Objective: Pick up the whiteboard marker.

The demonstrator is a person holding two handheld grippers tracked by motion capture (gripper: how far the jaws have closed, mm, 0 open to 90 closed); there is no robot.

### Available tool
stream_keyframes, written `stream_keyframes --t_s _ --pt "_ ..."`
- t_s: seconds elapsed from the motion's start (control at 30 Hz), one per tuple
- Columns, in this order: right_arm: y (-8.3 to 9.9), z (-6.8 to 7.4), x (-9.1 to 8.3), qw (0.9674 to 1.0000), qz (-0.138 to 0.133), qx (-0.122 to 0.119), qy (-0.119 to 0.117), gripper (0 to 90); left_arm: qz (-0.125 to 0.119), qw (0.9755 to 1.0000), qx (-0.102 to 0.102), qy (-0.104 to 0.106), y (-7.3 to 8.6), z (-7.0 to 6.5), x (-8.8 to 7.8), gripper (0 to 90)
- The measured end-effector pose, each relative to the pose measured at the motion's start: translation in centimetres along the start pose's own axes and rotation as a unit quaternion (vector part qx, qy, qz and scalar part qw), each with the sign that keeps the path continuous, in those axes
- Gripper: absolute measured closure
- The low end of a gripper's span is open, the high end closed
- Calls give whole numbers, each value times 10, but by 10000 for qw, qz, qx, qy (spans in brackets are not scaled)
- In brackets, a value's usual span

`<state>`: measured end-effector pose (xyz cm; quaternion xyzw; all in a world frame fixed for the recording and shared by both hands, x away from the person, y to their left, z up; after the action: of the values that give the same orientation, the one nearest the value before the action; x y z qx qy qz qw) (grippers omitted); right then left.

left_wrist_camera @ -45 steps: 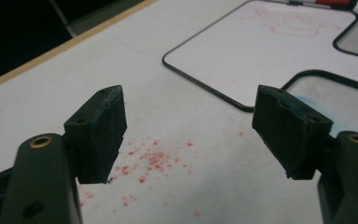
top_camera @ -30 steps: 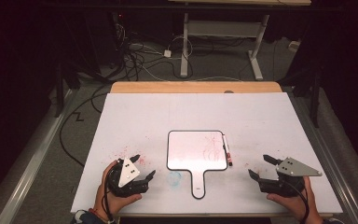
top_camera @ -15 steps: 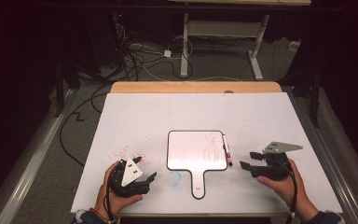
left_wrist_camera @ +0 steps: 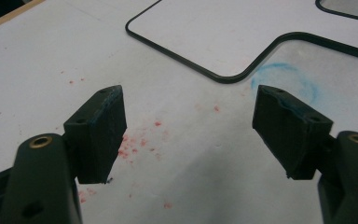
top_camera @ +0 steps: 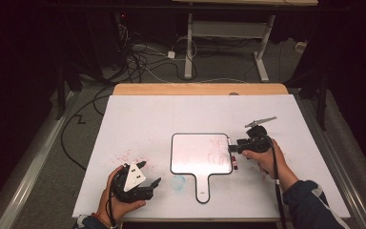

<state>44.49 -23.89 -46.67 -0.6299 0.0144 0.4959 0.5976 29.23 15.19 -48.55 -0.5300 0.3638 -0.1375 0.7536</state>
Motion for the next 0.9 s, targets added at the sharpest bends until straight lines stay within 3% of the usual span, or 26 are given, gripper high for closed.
stream_keyframes --t_s 0.1,0.27,0.4,0.47,0.53,0.67,0.9 --pt "-3 -1 10 9999 83 82 -54 492 57 9999 -88 -2 1 0 -1 247" --pt "-6 -1 18 9998 91 132 140 686 84 9999 -78 12 1 -2 -1 247" --pt "-7 -1 17 9999 -33 169 -13 802 102 9999 -80 32 1 -2 0 247" --pt "-8 1 17 10000 -11 39 55 814 222 9997 -132 32 2 -1 3 247" --pt "-8 2 18 10000 34 9 -20 815 231 9996 -165 40 2 -1 3 247" --pt "-10 3 15 9999 -19 -125 61 817 246 9994 -228 74 2 0 5 247" --pt "-22 16 -11 9979 -545 -342 65 817 9 9985 -483 245 -13 4 10 251"
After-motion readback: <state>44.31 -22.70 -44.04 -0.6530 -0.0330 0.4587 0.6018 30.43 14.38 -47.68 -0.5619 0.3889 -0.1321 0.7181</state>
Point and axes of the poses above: each handheld gripper's, and its own axes: x roughly forward along the jaws, y roughly out of its underside, z roughly to its left, the point moved 2 cm from there along x, roughly forward along the jaws, and after that the axes turned 11 degrees about -z, right-handed, at the moved point
